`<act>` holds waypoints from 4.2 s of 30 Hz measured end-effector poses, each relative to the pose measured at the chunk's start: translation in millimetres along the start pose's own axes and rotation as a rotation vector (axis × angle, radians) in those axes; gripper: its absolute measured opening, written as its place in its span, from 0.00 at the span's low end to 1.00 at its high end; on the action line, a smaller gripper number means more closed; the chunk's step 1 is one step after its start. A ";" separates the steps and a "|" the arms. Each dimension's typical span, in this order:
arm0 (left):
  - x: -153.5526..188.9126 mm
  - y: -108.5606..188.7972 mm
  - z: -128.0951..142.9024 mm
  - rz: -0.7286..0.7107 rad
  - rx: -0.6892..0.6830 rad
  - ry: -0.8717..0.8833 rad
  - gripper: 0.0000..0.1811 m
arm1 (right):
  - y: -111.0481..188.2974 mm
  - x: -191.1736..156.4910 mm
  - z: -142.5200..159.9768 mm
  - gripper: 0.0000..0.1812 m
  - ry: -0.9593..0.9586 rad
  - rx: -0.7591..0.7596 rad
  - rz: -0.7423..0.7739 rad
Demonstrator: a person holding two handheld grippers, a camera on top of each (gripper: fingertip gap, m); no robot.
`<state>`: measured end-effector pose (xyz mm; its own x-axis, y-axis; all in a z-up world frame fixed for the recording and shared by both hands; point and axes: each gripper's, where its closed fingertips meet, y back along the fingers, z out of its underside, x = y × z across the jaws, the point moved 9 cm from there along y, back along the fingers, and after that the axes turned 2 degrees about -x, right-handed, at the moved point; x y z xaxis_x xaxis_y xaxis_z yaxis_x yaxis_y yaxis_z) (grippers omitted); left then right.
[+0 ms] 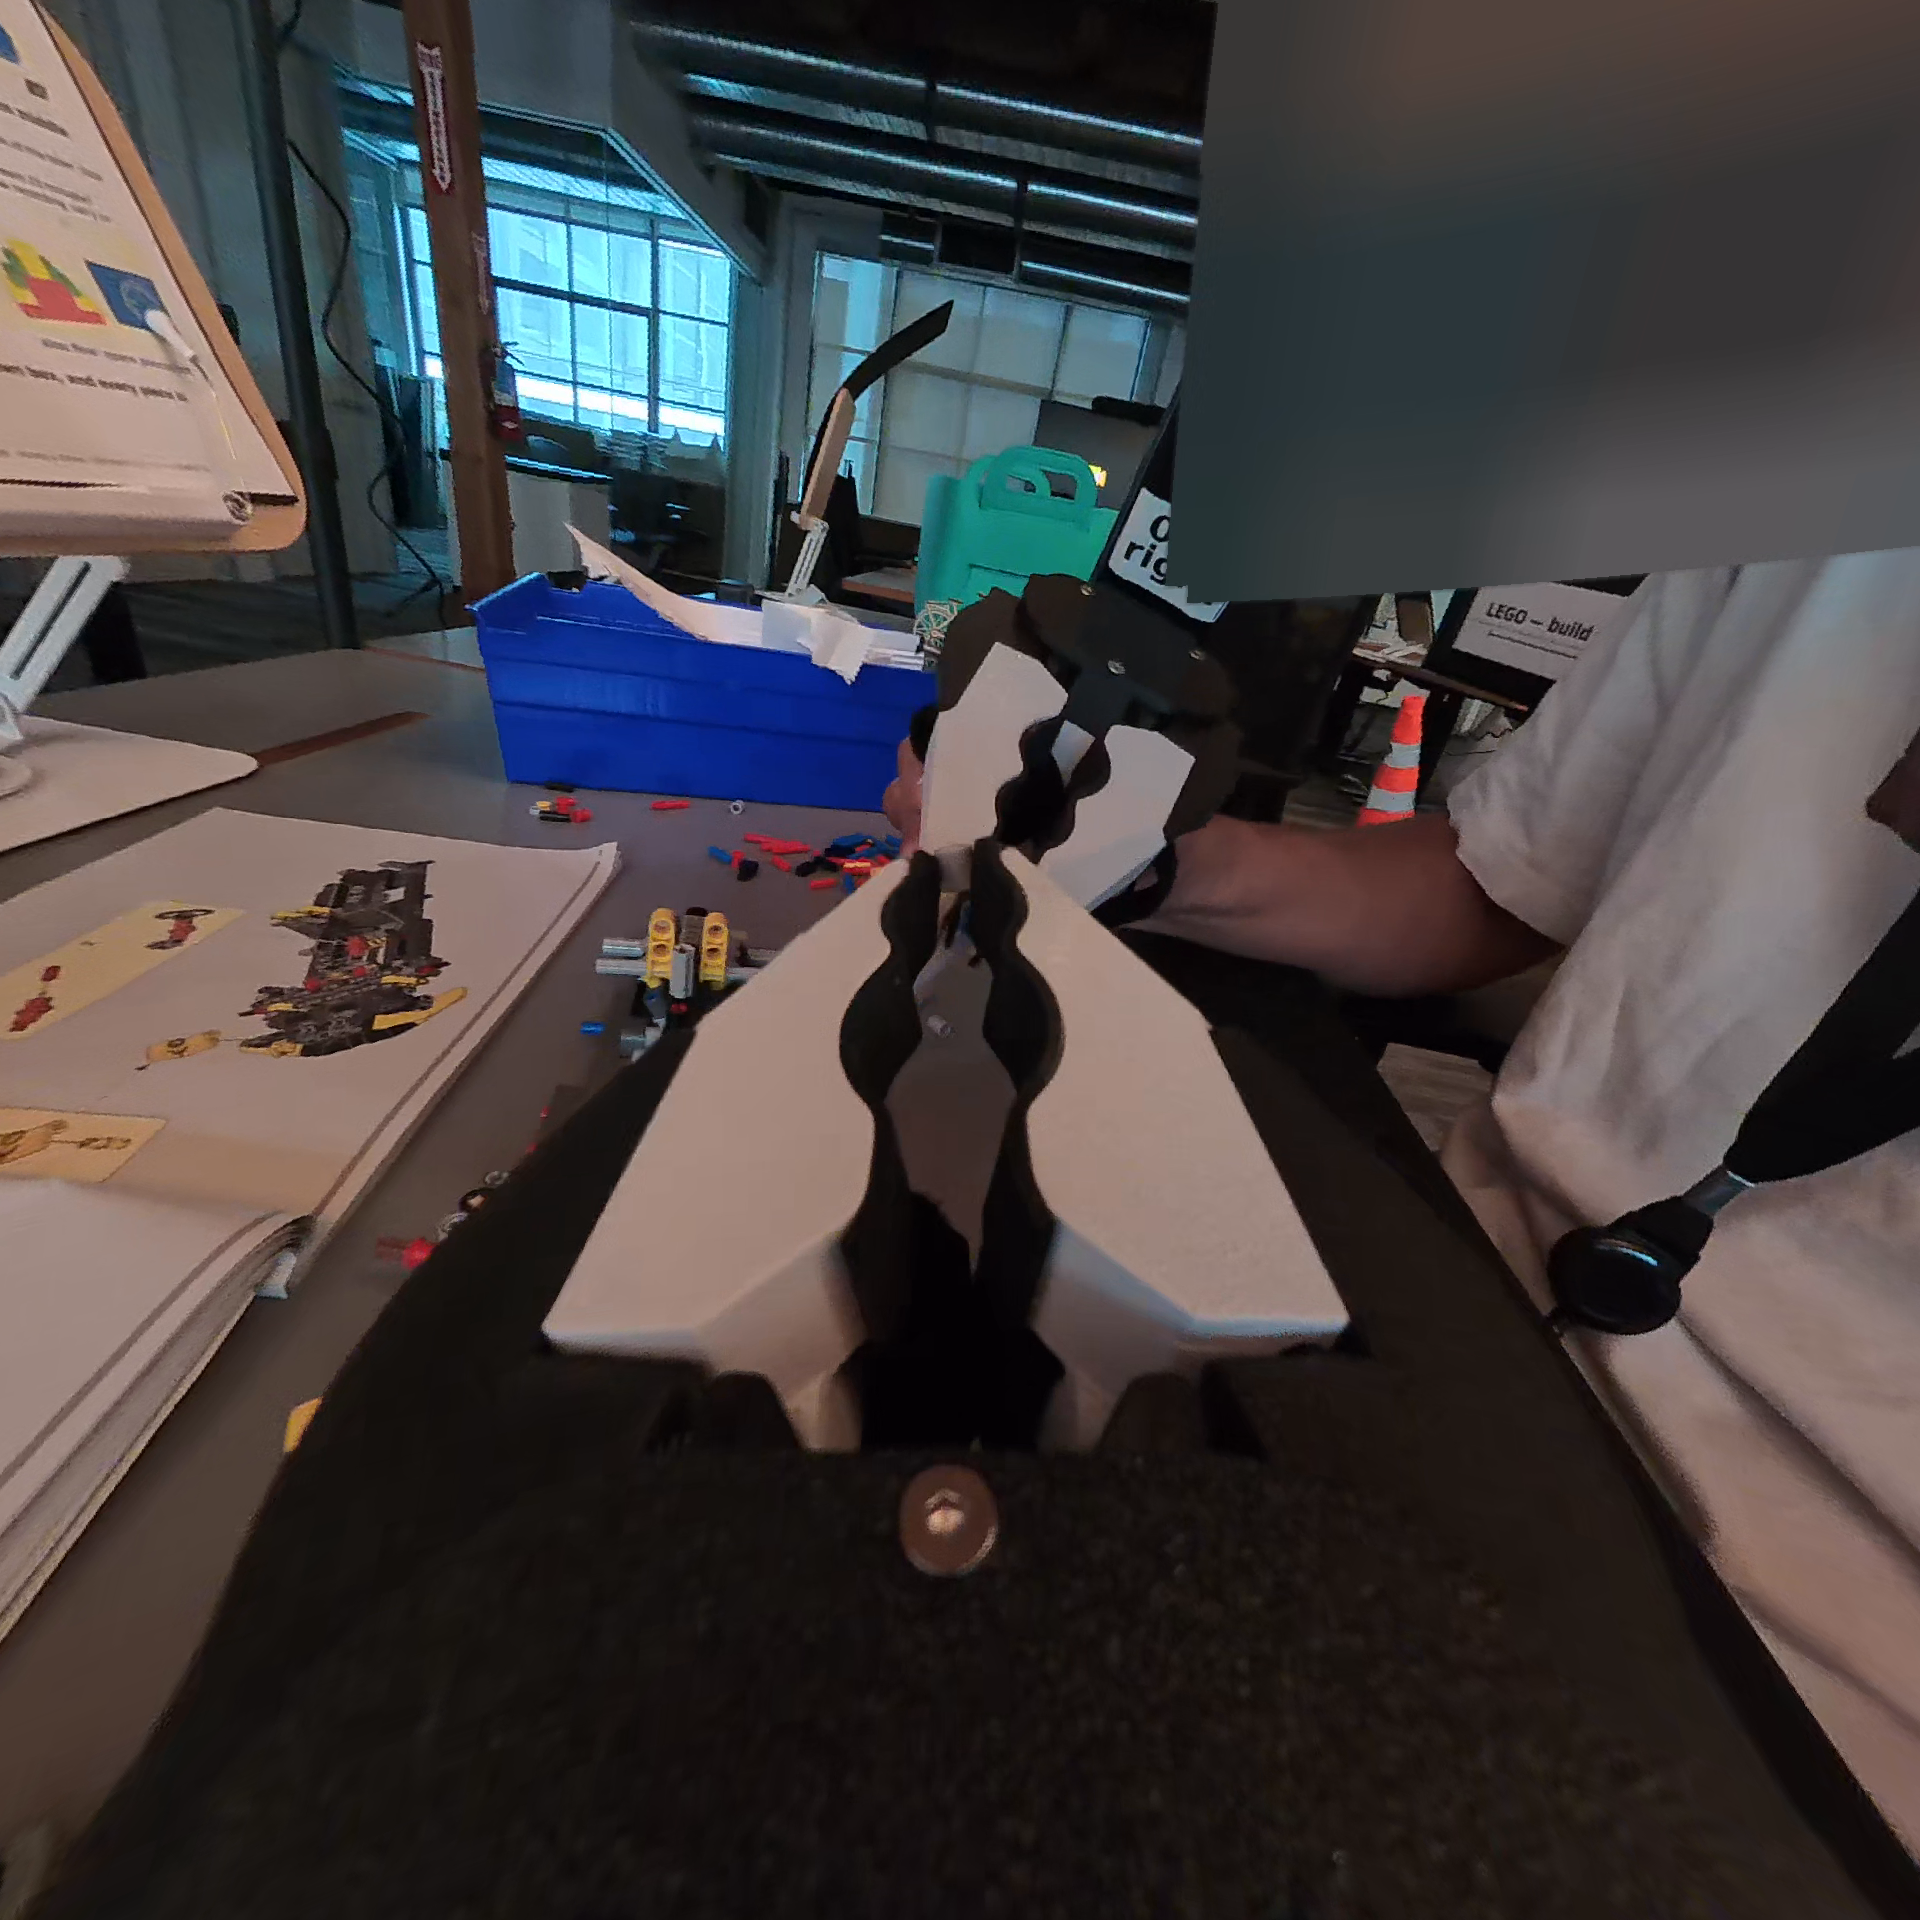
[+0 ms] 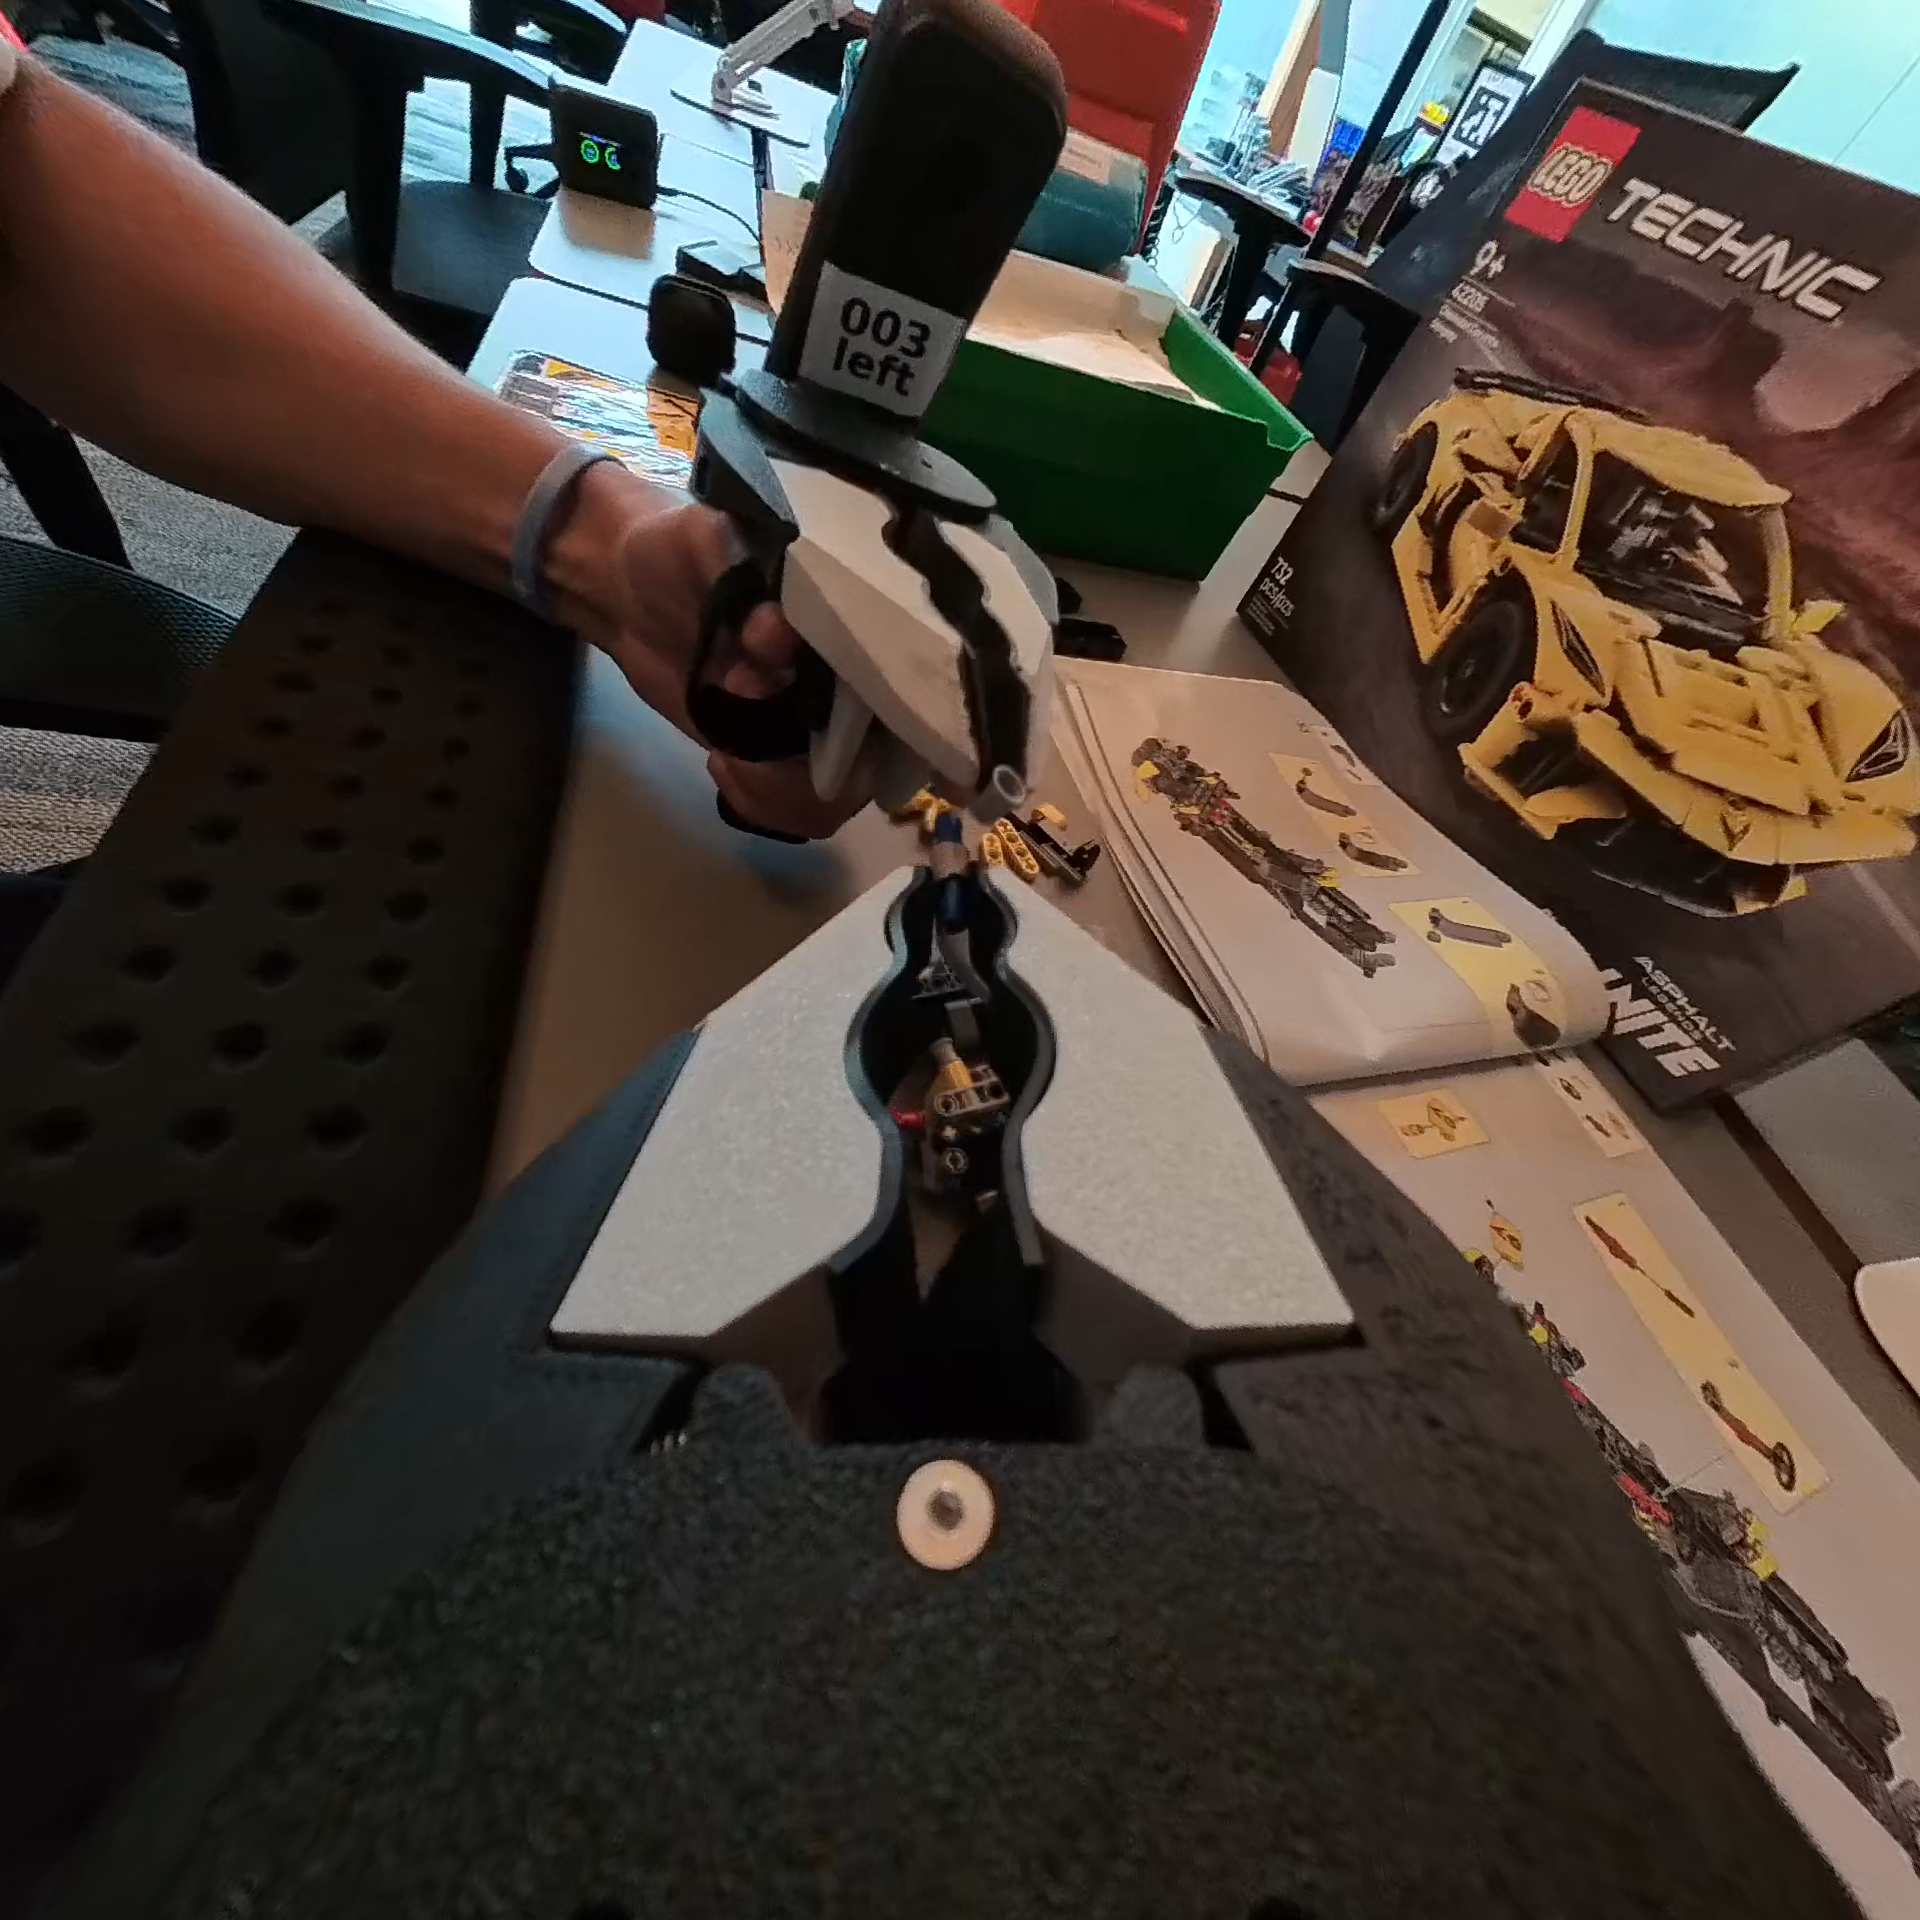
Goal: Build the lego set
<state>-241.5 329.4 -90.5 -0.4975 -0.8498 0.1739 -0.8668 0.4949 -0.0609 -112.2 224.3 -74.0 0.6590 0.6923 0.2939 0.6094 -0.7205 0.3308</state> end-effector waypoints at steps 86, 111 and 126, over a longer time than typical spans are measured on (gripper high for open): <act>50.2 -29.6 39.6 0.045 -1.044 -0.348 0.14 | 81.4 -8.5 64.0 0.03 -0.236 -0.049 0.081; 83.0 -47.7 62.1 -0.617 -1.098 0.228 0.06 | 84.2 -7.7 64.6 0.03 -0.263 -0.017 0.051; 77.2 -51.0 60.3 -0.481 -1.040 -0.093 0.03 | 77.8 -12.4 65.5 0.03 -0.253 -0.043 0.000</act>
<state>-237.7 227.6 -133.3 -0.1608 -0.9801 -0.1161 -0.5415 -0.0107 0.8406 -44.1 157.1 -110.7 0.7518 0.6564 0.0621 0.5933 -0.7146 0.3706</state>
